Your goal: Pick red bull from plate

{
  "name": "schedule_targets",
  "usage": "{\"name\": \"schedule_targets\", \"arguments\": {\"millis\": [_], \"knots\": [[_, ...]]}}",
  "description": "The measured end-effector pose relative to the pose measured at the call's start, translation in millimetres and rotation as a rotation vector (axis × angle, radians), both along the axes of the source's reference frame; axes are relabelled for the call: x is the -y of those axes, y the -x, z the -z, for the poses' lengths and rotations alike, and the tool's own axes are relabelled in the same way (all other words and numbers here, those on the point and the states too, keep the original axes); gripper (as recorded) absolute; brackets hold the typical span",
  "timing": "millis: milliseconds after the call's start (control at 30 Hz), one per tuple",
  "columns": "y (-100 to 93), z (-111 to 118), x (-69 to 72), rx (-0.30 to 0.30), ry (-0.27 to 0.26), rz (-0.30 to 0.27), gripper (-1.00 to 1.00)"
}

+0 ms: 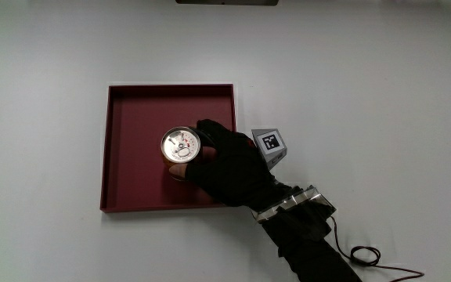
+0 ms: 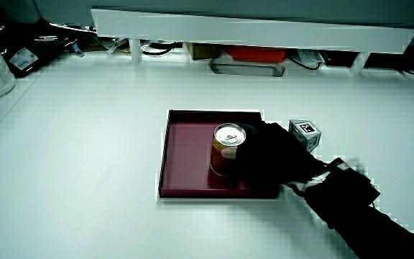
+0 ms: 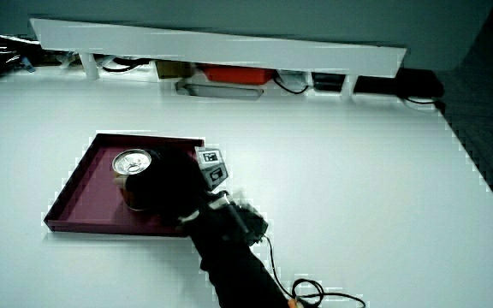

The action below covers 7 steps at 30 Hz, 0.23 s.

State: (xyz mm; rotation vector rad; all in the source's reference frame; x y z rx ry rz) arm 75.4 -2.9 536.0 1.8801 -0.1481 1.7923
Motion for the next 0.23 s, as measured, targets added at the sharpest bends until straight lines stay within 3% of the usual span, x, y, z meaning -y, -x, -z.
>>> {"name": "schedule_targets", "arguments": {"millis": [233], "knots": [[-10.2, 7.7, 5.2, 0.053, -0.037, -0.006, 1.0]]}}
